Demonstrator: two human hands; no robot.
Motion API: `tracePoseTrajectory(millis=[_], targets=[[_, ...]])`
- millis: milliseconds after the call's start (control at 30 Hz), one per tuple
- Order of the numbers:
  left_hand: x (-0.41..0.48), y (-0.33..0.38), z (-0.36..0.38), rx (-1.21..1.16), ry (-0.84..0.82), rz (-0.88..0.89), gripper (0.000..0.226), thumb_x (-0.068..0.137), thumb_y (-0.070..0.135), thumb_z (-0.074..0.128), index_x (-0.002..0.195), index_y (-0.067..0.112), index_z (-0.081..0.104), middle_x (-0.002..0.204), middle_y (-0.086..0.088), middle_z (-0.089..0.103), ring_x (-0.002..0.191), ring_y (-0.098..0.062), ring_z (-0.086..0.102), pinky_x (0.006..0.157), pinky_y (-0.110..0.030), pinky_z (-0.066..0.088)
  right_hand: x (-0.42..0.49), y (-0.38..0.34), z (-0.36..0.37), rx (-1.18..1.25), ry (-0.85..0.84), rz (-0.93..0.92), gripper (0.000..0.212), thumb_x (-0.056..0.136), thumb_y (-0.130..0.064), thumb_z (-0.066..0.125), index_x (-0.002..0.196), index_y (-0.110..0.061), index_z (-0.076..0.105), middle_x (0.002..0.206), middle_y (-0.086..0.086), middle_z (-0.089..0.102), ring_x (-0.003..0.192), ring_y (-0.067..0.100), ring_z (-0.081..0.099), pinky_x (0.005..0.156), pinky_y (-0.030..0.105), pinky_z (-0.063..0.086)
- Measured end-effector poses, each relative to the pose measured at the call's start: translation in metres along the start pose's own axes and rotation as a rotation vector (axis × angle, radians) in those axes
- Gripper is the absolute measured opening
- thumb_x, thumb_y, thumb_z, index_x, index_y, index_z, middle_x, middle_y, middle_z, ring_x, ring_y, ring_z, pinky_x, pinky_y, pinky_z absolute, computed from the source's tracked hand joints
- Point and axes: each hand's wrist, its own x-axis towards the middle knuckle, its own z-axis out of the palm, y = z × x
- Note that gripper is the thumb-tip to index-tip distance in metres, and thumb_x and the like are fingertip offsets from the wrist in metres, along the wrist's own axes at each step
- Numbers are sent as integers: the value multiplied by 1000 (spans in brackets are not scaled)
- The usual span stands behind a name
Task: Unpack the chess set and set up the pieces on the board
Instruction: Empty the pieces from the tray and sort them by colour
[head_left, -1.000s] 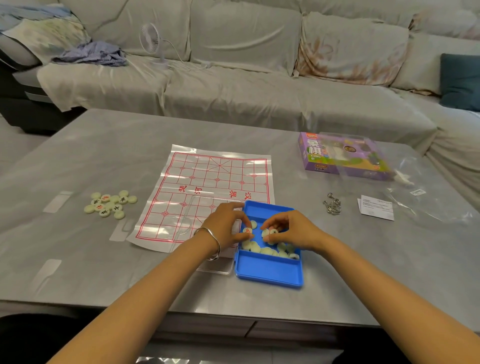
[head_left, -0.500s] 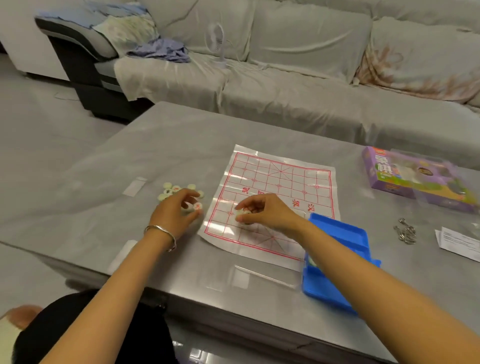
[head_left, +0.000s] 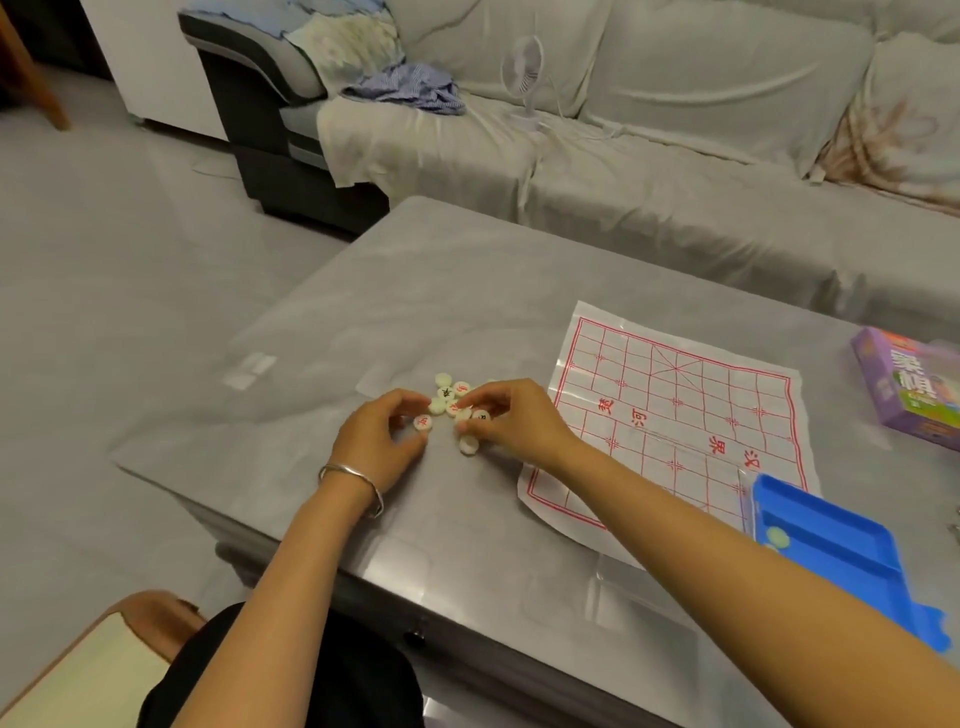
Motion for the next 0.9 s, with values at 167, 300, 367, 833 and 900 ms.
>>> tracePoseTrajectory(millis=[167, 300, 367, 833, 900], targets=[[-2, 10, 6, 63, 43, 140, 27, 71, 49, 67, 93, 35, 66, 99, 10, 60, 95, -13, 48, 83, -28, 41, -4, 15, -24, 35, 120, 35, 28, 77, -22, 74, 104, -16, 71, 95, 0, 69, 81, 8, 60, 67, 11, 47], [-6, 19, 17, 215, -6, 168, 27, 64, 45, 79, 88, 38, 68, 97, 12, 47, 95, -10, 38, 82, -25, 30, -12, 28, -28, -75, 122, 76, 26, 78, -24, 74, 103, -19, 72, 89, -8, 66, 75, 2, 56, 62, 8, 40], [-6, 20, 20, 242, -13, 164, 24, 66, 43, 78, 87, 36, 70, 97, 12, 45, 98, -12, 39, 82, -24, 28, -14, 29, -26, -76, 105, 68, 26, 78, -23, 74, 104, -19, 71, 92, -8, 66, 75, 2, 55, 61, 7, 40], [-4, 17, 25, 120, -2, 109, 25, 68, 33, 79, 90, 31, 67, 95, 8, 51, 95, -12, 40, 85, -29, 42, -23, 23, -17, -41, 35, 48, 44, 76, -16, 76, 114, -22, 56, 109, -6, 57, 82, 9, 60, 64, 9, 46], [-5, 19, 27, 122, -16, 111, 26, 69, 32, 78, 92, 30, 67, 96, 8, 52, 98, -15, 41, 86, -30, 42, -24, 19, -15, 21, 30, 39, 42, 76, -14, 76, 112, -21, 55, 108, -6, 56, 82, 9, 60, 65, 10, 48]])
